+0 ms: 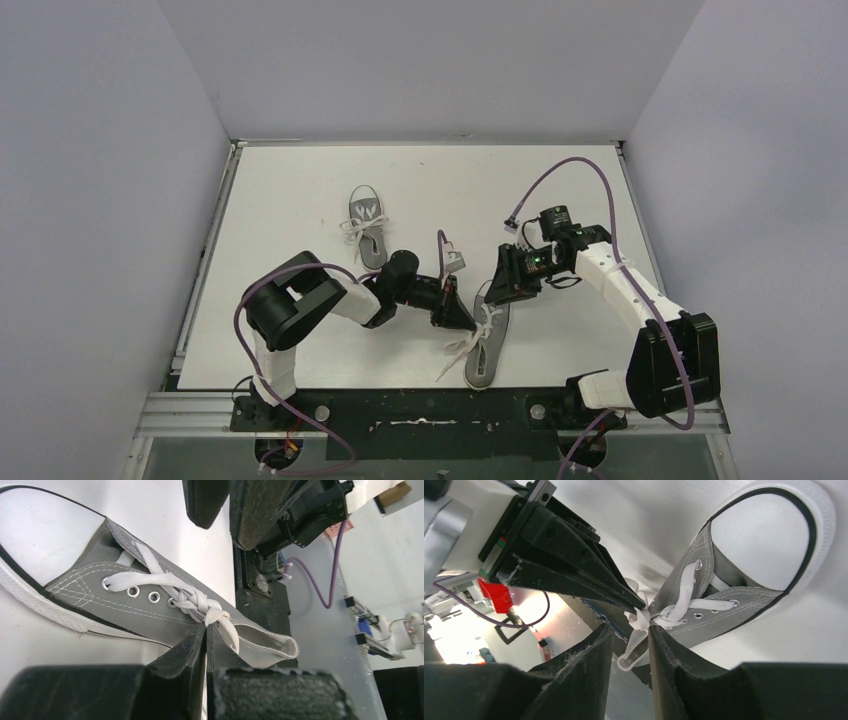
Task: Tie the shoes
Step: Cross the shoelace with the shoelace.
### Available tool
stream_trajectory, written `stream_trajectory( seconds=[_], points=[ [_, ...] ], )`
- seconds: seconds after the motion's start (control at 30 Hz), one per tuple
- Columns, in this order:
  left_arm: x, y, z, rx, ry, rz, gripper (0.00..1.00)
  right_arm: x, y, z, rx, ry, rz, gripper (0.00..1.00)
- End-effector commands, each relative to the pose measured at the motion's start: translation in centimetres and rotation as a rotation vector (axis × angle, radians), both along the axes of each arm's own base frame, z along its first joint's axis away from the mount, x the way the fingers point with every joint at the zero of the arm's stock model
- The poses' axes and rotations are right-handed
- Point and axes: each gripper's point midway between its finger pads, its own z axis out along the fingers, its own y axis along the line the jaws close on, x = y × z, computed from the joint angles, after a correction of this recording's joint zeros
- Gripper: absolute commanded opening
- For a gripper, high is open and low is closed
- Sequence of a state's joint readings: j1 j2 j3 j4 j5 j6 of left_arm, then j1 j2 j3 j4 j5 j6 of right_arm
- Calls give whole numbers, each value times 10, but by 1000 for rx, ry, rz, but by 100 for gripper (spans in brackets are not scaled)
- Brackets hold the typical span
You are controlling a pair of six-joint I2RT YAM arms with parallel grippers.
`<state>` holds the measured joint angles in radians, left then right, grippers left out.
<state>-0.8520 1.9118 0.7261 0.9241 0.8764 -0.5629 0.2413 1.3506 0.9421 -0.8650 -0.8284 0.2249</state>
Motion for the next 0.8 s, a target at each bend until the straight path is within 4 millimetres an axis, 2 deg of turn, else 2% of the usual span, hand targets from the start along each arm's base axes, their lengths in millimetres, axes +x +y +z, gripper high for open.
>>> stream_trajectory(
  seconds=[0.0, 0.07, 0.17, 0.33, 0.63, 0.77],
  points=[
    [5, -6, 28, -84, -185, 16, 0, -1, 21, 0, 105, 82, -54, 30],
    [5, -5, 30, -101, -221, 29, 0, 1, 23, -5, 117, 114, -121, 23],
    [3, -5, 34, -120, -269, 33, 0, 3, 26, -9, 128, 159, -178, 21],
    [-2, -7, 34, -115, -363, 25, 0, 7, 19, -21, 71, 252, -294, 20],
    [-1, -8, 38, -124, -416, 46, 0, -14, 15, -39, 16, 416, -372, 22],
    [-1, -7, 38, -122, -422, 50, 0, -25, 17, -41, 34, 461, -373, 22]
  ],
)
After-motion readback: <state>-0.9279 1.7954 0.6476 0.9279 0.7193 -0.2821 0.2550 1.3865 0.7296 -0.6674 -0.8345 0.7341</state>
